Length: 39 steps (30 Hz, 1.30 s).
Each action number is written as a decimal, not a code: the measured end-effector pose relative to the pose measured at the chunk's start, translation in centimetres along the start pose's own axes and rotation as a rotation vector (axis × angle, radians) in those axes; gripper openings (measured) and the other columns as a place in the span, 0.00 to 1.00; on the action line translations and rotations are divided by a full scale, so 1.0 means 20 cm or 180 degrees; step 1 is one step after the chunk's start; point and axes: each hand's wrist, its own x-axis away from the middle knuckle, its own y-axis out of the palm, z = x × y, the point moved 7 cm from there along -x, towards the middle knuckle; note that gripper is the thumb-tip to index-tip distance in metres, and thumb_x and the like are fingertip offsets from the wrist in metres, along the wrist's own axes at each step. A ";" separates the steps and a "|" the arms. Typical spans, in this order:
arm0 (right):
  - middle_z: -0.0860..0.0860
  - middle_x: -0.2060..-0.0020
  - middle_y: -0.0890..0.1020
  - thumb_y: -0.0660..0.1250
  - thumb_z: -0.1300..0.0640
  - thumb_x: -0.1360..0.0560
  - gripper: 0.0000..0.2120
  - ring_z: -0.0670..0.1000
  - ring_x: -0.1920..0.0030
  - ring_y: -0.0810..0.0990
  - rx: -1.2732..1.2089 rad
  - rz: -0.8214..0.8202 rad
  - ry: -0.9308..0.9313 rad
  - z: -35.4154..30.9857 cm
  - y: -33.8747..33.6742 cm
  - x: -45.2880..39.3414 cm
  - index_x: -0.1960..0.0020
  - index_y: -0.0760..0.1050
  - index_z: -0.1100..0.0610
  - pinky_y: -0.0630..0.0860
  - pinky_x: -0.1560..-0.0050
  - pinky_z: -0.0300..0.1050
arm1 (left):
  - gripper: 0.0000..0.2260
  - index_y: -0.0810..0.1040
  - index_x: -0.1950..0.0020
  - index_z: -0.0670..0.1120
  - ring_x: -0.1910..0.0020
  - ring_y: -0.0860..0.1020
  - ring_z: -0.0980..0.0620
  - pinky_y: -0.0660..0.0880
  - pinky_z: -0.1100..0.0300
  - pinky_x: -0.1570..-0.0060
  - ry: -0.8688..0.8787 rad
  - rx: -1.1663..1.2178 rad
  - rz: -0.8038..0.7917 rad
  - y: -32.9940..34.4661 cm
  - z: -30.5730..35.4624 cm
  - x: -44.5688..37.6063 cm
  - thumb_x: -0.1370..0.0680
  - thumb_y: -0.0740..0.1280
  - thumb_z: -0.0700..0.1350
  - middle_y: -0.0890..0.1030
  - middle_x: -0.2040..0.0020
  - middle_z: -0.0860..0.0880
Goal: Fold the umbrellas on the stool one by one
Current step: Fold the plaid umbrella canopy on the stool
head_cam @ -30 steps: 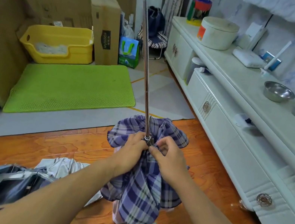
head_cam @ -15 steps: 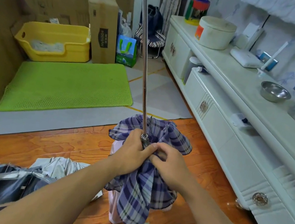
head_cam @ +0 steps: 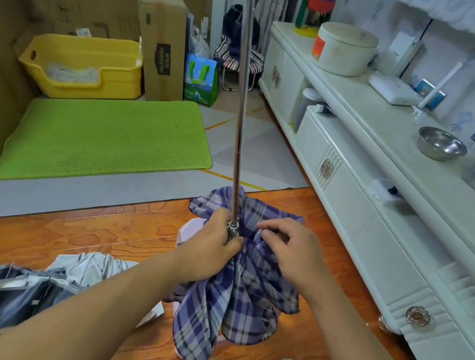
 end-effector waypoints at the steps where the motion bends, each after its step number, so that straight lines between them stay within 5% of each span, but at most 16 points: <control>1: 0.41 0.51 0.82 0.69 0.57 0.20 0.07 0.36 0.51 0.79 -0.0088 -0.0093 -0.0022 -0.01 0.03 0.01 0.43 0.83 0.51 0.72 0.53 0.26 | 0.10 0.64 0.43 0.46 0.53 0.73 0.49 0.70 0.61 0.54 -0.0061 0.0069 -0.0042 0.00 -0.01 -0.01 0.16 0.63 0.49 0.73 0.51 0.44; 7: 0.46 0.59 0.82 0.69 0.58 0.20 0.04 0.44 0.56 0.81 -0.0259 -0.0051 -0.0040 -0.08 0.10 0.03 0.53 0.79 0.51 0.79 0.54 0.42 | 0.11 0.64 0.44 0.47 0.62 0.71 0.70 0.68 0.72 0.62 0.0020 0.0140 -0.0356 0.02 0.04 0.02 0.16 0.63 0.50 0.71 0.54 0.51; 12: 0.47 0.60 0.84 0.70 0.63 0.22 0.09 0.43 0.59 0.83 -0.0568 -0.0223 0.0179 -0.05 0.11 0.02 0.56 0.82 0.50 0.77 0.58 0.37 | 0.14 0.66 0.40 0.50 0.48 0.76 0.53 0.76 0.50 0.46 0.0158 0.0200 -0.0325 0.03 0.04 0.04 0.17 0.63 0.57 0.75 0.46 0.47; 17: 0.54 0.56 0.87 0.61 0.68 0.18 0.16 0.50 0.54 0.86 -0.0946 -0.1018 0.0578 -0.01 0.13 0.04 0.50 0.85 0.54 0.83 0.52 0.43 | 0.10 0.65 0.45 0.50 0.61 0.68 0.59 0.66 0.64 0.59 0.0187 0.0069 -0.0213 0.02 0.04 0.04 0.17 0.63 0.55 0.70 0.56 0.52; 20: 0.51 0.63 0.86 0.61 0.66 0.18 0.15 0.50 0.62 0.85 -0.0637 -0.0376 0.0517 0.00 0.03 -0.03 0.48 0.84 0.51 0.83 0.55 0.48 | 0.07 0.65 0.45 0.52 0.60 0.70 0.59 0.69 0.65 0.57 0.0227 0.0040 -0.0272 0.03 0.05 0.04 0.15 0.62 0.52 0.72 0.56 0.51; 23: 0.44 0.43 0.80 0.65 0.63 0.20 0.18 0.45 0.46 0.79 0.0150 0.0446 -0.0109 -0.03 -0.05 -0.13 0.34 0.78 0.48 0.75 0.42 0.40 | 0.12 0.65 0.36 0.48 0.49 0.75 0.48 0.74 0.51 0.46 0.0238 0.0007 -0.0411 0.05 0.07 0.06 0.15 0.61 0.52 0.75 0.48 0.45; 26: 0.46 0.29 0.72 0.66 0.60 0.19 0.25 0.47 0.29 0.68 0.0457 -0.0063 -0.0219 -0.01 0.05 -0.19 0.24 0.69 0.48 0.63 0.31 0.37 | 0.18 0.63 0.30 0.45 0.40 0.74 0.42 0.72 0.43 0.38 0.0232 -0.0061 -0.0492 0.05 0.07 0.07 0.15 0.61 0.53 0.74 0.37 0.43; 29: 0.48 0.37 0.80 0.66 0.59 0.19 0.15 0.46 0.37 0.75 0.0343 -0.0145 -0.0231 0.00 0.07 -0.19 0.34 0.79 0.50 0.71 0.34 0.44 | 0.17 0.64 0.33 0.45 0.45 0.74 0.47 0.73 0.44 0.41 0.0249 -0.0085 -0.0480 0.04 0.06 0.08 0.15 0.61 0.54 0.74 0.42 0.45; 32: 0.46 0.49 0.81 0.68 0.58 0.20 0.07 0.40 0.49 0.77 0.0188 0.0001 -0.0166 -0.01 0.02 -0.16 0.45 0.84 0.52 0.71 0.50 0.33 | 0.18 0.65 0.40 0.47 0.54 0.73 0.47 0.73 0.43 0.49 0.0163 -0.0247 -0.0189 -0.01 0.03 0.06 0.17 0.61 0.60 0.74 0.52 0.45; 35: 0.43 0.52 0.82 0.71 0.57 0.21 0.06 0.38 0.51 0.78 0.0121 -0.0236 -0.0235 -0.03 0.03 -0.09 0.47 0.85 0.51 0.69 0.53 0.27 | 0.30 0.65 0.38 0.53 0.47 0.78 0.45 0.75 0.39 0.45 -0.0007 -0.0202 -0.0012 -0.05 -0.03 0.03 0.26 0.57 0.75 0.78 0.47 0.49; 39: 0.41 0.56 0.83 0.72 0.60 0.23 0.06 0.37 0.54 0.80 -0.0121 -0.0149 -0.0238 -0.07 0.09 -0.03 0.49 0.85 0.51 0.72 0.53 0.27 | 0.20 0.65 0.39 0.51 0.48 0.76 0.48 0.74 0.49 0.47 0.0051 -0.0187 -0.0142 -0.02 -0.02 0.02 0.20 0.62 0.64 0.77 0.48 0.48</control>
